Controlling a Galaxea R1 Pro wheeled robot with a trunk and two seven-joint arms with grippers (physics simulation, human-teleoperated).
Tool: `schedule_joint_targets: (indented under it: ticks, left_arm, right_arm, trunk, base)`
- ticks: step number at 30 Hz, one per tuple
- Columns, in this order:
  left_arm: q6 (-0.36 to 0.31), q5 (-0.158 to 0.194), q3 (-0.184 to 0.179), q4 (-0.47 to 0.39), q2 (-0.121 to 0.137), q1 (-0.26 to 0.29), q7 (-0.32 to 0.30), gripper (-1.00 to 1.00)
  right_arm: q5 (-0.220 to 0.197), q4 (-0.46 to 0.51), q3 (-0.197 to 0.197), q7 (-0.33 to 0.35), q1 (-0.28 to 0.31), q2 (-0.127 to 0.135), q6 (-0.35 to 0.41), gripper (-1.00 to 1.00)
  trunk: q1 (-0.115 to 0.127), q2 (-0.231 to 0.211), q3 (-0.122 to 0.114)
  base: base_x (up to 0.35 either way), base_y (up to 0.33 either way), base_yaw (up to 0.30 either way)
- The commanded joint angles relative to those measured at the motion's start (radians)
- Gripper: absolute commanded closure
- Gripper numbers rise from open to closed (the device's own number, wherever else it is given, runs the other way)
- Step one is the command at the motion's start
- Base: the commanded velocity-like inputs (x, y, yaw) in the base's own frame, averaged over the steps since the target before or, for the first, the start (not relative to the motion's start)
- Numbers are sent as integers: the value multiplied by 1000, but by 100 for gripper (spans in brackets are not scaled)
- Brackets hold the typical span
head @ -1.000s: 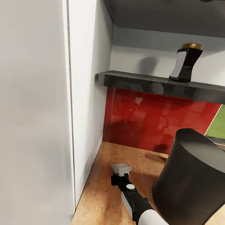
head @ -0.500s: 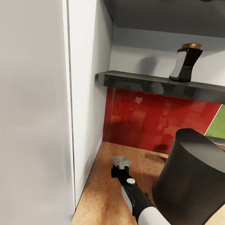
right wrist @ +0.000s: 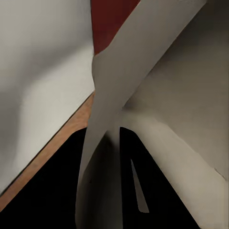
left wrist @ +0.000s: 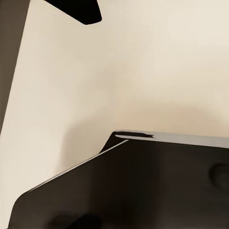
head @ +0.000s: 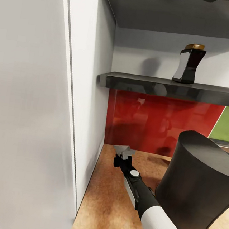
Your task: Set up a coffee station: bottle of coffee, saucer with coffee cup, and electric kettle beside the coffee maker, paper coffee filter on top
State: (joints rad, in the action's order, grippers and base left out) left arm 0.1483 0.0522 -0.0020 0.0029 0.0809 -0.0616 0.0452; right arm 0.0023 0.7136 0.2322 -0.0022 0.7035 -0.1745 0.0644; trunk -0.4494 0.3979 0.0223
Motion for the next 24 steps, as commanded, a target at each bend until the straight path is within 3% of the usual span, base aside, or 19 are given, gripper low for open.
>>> schedule_joint_targets:
  ticks: [1,9,24]
  left_arm:
    - [0,4,-1,0,0,0,2,-100]
    - [6,5,-3,-8,-2,0,2,-100]
    - [8,6,-3,-18,-4,5,2,-100]
  right_arm:
    - [-3,10,-2,4,1,0,70,100]
    - [-3,12,1,5,1,0,99,100]
    - [-5,6,-1,1,1,0,100,100]
  trunk:
    - [-1,2,2]
    - [-1,2,2]
    - [-1,2,2]
  base:
    - [0,0,0]
    - [-32,0,0]
    - [-317,0,0]
